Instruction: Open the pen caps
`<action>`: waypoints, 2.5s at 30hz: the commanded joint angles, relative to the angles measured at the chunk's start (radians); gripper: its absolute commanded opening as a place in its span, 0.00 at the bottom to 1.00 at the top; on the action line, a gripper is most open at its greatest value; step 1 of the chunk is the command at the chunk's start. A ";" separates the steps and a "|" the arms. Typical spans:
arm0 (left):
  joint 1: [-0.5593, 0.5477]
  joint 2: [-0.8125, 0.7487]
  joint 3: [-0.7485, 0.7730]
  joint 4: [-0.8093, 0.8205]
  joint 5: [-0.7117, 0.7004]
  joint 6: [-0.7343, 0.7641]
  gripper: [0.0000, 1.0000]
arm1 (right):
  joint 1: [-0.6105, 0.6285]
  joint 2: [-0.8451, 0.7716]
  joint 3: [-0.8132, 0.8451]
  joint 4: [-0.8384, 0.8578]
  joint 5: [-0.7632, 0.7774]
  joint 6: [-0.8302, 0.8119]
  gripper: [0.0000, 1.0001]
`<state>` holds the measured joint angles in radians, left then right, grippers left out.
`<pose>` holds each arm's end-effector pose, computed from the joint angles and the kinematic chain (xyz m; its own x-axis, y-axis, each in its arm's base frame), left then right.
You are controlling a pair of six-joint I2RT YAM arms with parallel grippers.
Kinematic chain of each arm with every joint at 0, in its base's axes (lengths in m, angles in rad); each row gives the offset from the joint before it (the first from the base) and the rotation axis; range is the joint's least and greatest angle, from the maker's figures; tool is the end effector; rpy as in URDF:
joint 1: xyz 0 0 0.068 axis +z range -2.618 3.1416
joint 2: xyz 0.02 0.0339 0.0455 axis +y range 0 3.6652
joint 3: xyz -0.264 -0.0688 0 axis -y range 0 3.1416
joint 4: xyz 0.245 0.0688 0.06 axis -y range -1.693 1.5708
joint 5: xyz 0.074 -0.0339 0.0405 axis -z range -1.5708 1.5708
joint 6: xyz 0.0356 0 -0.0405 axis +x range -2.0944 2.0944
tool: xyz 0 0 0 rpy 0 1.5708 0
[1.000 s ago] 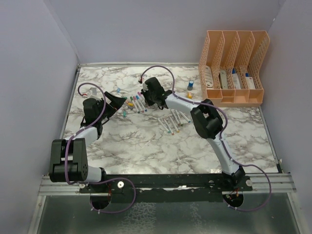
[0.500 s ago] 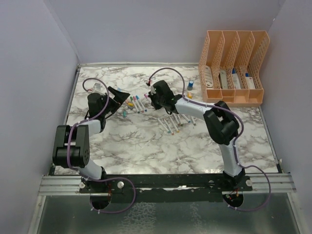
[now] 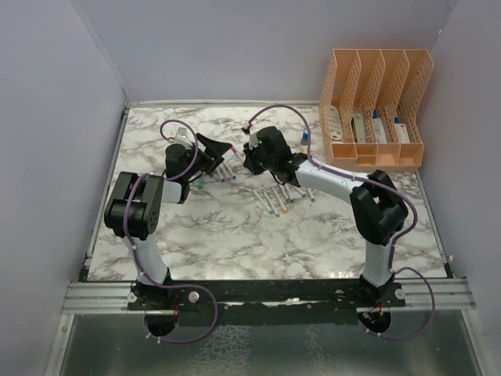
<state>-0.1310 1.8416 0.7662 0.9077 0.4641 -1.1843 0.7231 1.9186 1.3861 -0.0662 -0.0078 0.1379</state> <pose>0.3590 -0.0634 0.1632 -0.5759 -0.7595 -0.3025 0.0557 0.3326 -0.9414 0.3313 0.2927 0.2272 -0.5102 -0.2669 -0.8176 -0.6021 0.7897 0.1179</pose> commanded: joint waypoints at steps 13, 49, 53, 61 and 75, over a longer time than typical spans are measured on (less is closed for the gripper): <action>-0.045 0.082 0.041 0.211 0.021 -0.107 0.48 | 0.027 -0.055 -0.009 0.035 -0.078 0.010 0.02; -0.087 0.015 0.004 0.226 0.045 -0.092 0.00 | 0.030 0.000 0.072 -0.033 -0.051 -0.008 0.54; -0.102 -0.004 0.004 0.207 0.037 -0.078 0.00 | 0.030 0.023 0.096 -0.049 -0.046 -0.008 0.54; -0.123 -0.025 -0.003 0.198 0.029 -0.075 0.00 | 0.030 0.038 0.112 -0.053 -0.040 -0.010 0.44; -0.131 -0.038 0.041 0.128 -0.008 -0.027 0.00 | 0.029 -0.006 0.048 -0.061 -0.034 -0.008 0.01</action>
<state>-0.2558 1.8362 0.7658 1.0695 0.4786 -1.2594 0.7452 1.9392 1.4666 -0.1158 -0.0498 0.1341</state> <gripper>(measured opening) 0.174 0.101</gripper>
